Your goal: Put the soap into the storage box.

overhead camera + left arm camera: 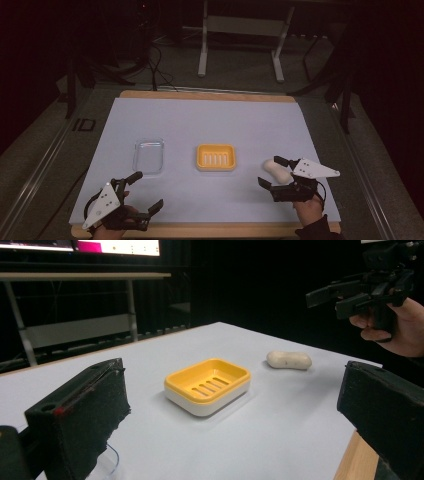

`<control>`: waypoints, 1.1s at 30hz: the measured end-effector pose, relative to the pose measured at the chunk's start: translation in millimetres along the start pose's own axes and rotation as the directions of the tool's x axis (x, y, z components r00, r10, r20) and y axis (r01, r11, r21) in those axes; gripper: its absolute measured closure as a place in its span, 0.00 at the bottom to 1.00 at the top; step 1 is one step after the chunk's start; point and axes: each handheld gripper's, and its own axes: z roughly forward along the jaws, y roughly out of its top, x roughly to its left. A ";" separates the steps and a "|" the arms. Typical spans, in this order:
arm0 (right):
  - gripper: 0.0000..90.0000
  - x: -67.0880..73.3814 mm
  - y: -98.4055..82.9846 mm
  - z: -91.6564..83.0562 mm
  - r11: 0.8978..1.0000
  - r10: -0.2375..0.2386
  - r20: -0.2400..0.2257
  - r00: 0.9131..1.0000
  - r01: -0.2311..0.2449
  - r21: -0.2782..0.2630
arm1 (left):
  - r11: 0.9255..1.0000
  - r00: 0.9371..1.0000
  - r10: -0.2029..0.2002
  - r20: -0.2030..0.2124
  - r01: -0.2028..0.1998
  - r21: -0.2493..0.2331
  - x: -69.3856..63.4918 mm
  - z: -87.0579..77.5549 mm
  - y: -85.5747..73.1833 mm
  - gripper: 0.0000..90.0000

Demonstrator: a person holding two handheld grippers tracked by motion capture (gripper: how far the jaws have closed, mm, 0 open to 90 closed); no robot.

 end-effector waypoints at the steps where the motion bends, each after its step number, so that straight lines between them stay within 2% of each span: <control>1: 0.11 0.3 -0.1 0.2 1.000 -0.006 0.005 1.000 0.006 0.001 | 1.000 1.000 0.000 0.000 0.000 0.000 0.0 0.0 0.0 0.00; 5: 0.11 2.7 -1.3 -0.3 0.999 -0.029 0.030 0.999 0.029 -0.027 | 1.000 1.000 0.002 -0.004 -0.002 0.000 -0.5 0.3 0.4 0.00; 9: 0.12 2.2 -2.1 0.1 0.998 -0.028 0.028 0.999 0.030 -0.053 | 1.000 1.000 0.005 -0.003 -0.005 0.006 -0.8 0.1 0.4 0.00; 17: 0.15 5.7 -0.2 2.6 0.998 -0.044 0.024 0.999 0.044 -0.037 | 1.000 1.000 0.001 0.000 -0.001 0.017 -1.0 0.0 0.2 0.00; 23: 0.15 9.1 -0.2 8.7 0.997 -0.068 0.031 0.997 0.067 0.022 | 1.000 1.000 0.001 0.005 -0.001 0.024 -1.7 0.2 0.1 0.00; 24: 0.15 9.0 0.6 10.7 0.995 -0.084 0.007 0.996 0.084 0.052 | 1.000 1.000 0.005 0.004 -0.005 0.024 -1.9 -0.4 0.2 0.00; 25: 0.15 8.9 1.0 10.7 0.993 -0.098 0.009 0.995 0.097 0.070 | 1.000 1.000 0.006 0.003 -0.006 0.024 -1.8 -0.5 0.2 0.00; 27: 0.15 7.1 2.2 10.2 0.992 -0.086 -0.040 0.996 0.089 0.092 | 1.000 1.000 0.005 0.003 -0.005 0.022 -1.7 -0.7 0.1 0.00; 29: 0.15 6.5 4.0 8.9 0.989 -0.096 -0.028 0.995 0.098 0.110 | 1.000 1.000 0.008 0.002 -0.008 0.030 -1.6 -0.7 0.0 0.00; 33: 0.14 2.7 10.8 7.0 0.980 -0.078 -0.071 0.994 0.089 0.177 | 0.999 1.000 0.012 0.006 -0.013 0.036 -2.1 0.7 -0.4 0.00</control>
